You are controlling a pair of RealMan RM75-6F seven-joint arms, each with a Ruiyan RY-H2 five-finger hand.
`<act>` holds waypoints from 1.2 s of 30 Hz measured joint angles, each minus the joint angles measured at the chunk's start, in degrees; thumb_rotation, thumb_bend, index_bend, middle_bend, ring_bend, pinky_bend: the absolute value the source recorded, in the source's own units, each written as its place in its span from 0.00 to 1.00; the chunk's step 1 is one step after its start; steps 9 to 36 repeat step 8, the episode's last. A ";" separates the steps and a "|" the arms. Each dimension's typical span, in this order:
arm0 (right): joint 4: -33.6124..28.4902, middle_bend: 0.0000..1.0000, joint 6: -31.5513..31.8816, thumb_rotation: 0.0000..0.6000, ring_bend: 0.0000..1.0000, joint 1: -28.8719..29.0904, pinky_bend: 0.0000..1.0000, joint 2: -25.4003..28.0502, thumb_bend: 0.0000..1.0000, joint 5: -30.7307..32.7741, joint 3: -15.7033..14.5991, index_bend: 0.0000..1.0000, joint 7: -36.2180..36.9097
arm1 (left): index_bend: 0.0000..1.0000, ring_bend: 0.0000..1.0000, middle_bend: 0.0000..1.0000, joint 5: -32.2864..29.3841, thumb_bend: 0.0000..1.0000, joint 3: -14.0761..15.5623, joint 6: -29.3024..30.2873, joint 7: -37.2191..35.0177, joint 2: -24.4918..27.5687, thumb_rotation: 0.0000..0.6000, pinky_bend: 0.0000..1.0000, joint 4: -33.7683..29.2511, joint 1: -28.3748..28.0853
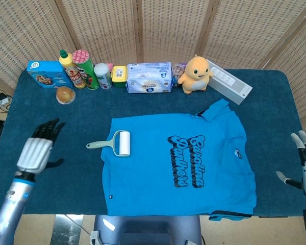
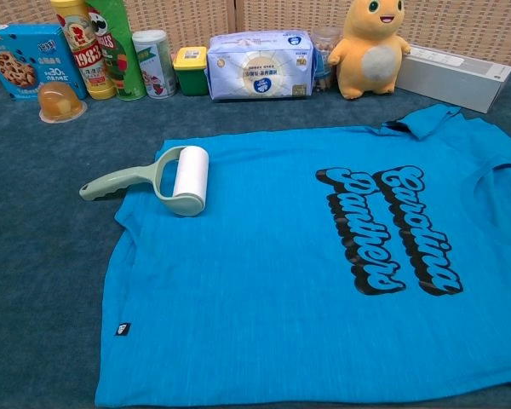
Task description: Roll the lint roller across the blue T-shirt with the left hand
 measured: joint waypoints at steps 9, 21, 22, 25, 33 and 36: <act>0.44 0.00 1.05 1.00 0.00 -0.46 0.00 -0.72 0.00 -0.09 0.13 0.00 -0.96 | 0.00 0.00 0.00 1.97 0.10 2.02 4.68 -2.94 1.48 1.00 0.07 -2.18 9.51; 0.44 0.00 1.05 1.00 0.00 -0.46 0.00 -0.72 0.00 -0.09 0.13 0.00 -0.96 | 0.00 0.00 0.00 1.97 0.10 2.02 4.68 -2.94 1.48 1.00 0.07 -2.18 9.51; 0.44 0.00 1.05 1.00 0.00 -0.46 0.00 -0.72 0.00 -0.09 0.13 0.00 -0.96 | 0.00 0.00 0.00 1.97 0.10 2.02 4.68 -2.94 1.48 1.00 0.07 -2.18 9.51; 0.44 0.00 1.05 1.00 0.00 -0.46 0.00 -0.72 0.00 -0.09 0.13 0.00 -0.96 | 0.00 0.00 0.00 1.97 0.10 2.02 4.68 -2.94 1.48 1.00 0.07 -2.18 9.51; 0.44 0.00 1.05 1.00 0.00 -0.46 0.00 -0.72 0.00 -0.09 0.13 0.00 -0.96 | 0.00 0.00 0.00 1.97 0.10 2.02 4.68 -2.94 1.48 1.00 0.07 -2.18 9.51; 0.44 0.00 1.05 1.00 0.00 -0.46 0.00 -0.72 0.00 -0.09 0.13 0.00 -0.96 | 0.00 0.00 0.00 1.97 0.10 2.02 4.68 -2.94 1.48 1.00 0.07 -2.18 9.51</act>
